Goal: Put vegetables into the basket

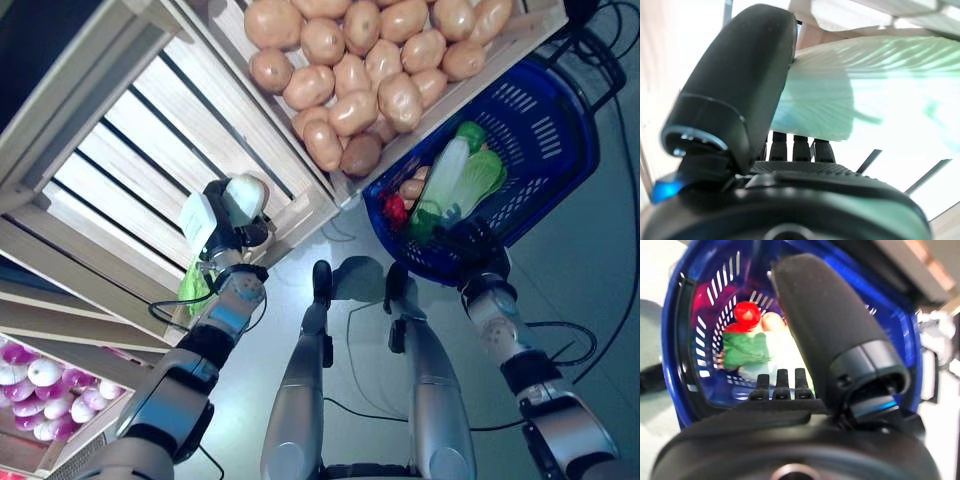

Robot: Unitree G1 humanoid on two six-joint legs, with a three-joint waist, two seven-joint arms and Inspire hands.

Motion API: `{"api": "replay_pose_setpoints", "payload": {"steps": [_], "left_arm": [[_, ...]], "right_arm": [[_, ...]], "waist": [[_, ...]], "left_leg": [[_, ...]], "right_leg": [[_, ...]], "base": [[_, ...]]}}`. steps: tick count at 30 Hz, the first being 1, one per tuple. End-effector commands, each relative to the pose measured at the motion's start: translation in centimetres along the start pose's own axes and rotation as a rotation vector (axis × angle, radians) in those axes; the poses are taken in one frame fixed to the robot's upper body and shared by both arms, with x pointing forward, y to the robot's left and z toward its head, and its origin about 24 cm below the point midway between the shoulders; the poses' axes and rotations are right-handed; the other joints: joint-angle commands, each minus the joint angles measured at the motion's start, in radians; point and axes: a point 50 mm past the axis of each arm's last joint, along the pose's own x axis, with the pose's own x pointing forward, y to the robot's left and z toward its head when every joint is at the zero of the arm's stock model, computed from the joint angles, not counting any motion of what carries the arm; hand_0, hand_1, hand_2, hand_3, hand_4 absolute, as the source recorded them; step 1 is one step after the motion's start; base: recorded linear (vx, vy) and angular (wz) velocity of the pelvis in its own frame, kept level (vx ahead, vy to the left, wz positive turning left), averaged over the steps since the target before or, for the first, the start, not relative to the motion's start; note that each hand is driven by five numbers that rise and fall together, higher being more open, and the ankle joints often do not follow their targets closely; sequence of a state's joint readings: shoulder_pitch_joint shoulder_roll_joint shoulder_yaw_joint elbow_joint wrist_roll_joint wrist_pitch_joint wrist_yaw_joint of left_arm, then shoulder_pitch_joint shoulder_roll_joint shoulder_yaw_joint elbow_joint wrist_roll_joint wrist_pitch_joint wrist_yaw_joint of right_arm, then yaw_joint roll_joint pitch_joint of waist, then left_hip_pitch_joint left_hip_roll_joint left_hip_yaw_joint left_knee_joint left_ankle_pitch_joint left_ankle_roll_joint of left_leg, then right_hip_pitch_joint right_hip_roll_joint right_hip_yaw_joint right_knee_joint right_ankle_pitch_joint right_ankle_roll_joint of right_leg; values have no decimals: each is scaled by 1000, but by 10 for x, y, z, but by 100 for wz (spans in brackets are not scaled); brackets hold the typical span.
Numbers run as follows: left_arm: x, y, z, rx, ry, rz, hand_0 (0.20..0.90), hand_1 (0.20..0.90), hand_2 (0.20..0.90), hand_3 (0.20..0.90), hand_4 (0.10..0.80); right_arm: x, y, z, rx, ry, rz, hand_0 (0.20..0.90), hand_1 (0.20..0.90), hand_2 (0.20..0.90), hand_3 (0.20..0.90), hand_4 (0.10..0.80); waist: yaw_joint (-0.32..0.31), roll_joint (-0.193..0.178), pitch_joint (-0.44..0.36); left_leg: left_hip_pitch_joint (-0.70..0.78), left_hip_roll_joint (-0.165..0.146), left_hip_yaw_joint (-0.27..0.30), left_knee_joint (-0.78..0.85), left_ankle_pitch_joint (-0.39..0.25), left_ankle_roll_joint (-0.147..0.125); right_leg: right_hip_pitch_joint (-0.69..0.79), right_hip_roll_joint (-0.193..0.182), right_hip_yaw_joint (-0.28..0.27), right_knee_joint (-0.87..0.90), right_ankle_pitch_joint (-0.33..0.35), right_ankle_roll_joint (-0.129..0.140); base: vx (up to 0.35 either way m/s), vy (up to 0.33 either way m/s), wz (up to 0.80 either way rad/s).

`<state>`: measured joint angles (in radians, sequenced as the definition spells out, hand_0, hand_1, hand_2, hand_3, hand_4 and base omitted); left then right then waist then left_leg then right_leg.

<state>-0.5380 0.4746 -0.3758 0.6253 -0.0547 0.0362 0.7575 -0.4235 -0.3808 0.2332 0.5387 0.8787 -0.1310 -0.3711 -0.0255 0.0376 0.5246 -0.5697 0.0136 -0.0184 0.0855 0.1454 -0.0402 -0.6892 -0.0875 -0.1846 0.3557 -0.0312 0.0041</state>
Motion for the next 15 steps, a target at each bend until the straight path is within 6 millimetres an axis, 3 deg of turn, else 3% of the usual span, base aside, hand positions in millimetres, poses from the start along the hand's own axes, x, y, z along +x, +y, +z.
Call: {"api": "replay_pose_setpoints", "payload": {"steps": [1,4,10,12,15], "left_arm": [[-12,21,0,-187,-103,0,300,300,300,300,400],[-27,33,14,-342,-215,-85,300,300,300,300,400],[-48,52,30,-555,-347,-204,300,300,300,300,400],[-56,55,34,-720,-356,-353,300,300,300,300,400],[-71,50,38,-819,-393,-522,300,300,300,300,400]], "right_arm": [[-13,-7,22,-62,-204,33,900,900,900,900,800],[-25,-16,24,-124,-249,81,900,900,900,900,800],[-47,-22,19,-243,-284,172,900,900,900,900,800],[-56,-23,17,-288,-291,229,900,900,900,900,800],[-67,-24,15,-278,-285,302,900,900,900,900,800]], "waist": [[44,-7,-5],[57,-1,-5],[60,4,-80],[59,1,-117],[56,-2,-157]], "left_leg": [[34,-46,35,17,-7,11],[141,-46,27,-32,-7,15],[250,-42,22,-106,-9,18],[300,-42,18,-128,-17,22],[350,-41,18,-142,-27,25]], "right_leg": [[167,-8,-12,-168,108,58],[275,-24,-19,-205,109,67],[387,-32,-24,-276,119,77],[440,-34,-29,-302,116,80],[491,-38,-33,-325,119,84]], "base": [[81,77,1],[110,79,2],[129,67,2],[173,74,3],[144,50,0]]}}
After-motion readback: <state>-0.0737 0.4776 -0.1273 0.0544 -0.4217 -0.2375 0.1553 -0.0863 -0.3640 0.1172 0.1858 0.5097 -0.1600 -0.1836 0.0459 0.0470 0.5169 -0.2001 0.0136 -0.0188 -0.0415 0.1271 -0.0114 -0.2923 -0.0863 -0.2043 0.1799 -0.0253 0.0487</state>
